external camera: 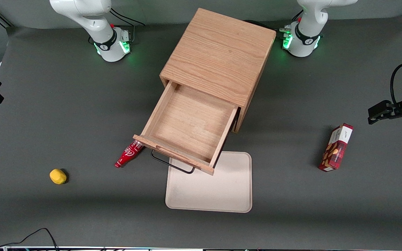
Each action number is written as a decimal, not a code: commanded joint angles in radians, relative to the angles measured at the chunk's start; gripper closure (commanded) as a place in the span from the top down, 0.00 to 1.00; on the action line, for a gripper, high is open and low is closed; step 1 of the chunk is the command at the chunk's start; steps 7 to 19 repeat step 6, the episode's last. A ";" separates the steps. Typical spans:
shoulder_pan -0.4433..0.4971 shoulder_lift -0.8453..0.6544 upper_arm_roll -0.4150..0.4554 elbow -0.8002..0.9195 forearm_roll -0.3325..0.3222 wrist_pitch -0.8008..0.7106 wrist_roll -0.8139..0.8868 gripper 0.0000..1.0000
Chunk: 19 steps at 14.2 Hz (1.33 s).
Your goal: Open upper drawer
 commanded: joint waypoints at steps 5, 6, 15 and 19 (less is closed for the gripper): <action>0.014 0.036 0.000 0.073 -0.011 -0.033 -0.013 1.00; 0.015 0.041 0.000 0.087 -0.016 -0.037 -0.019 1.00; 0.015 0.041 0.000 0.087 -0.016 -0.037 -0.019 1.00; 0.015 0.041 0.000 0.087 -0.016 -0.037 -0.019 1.00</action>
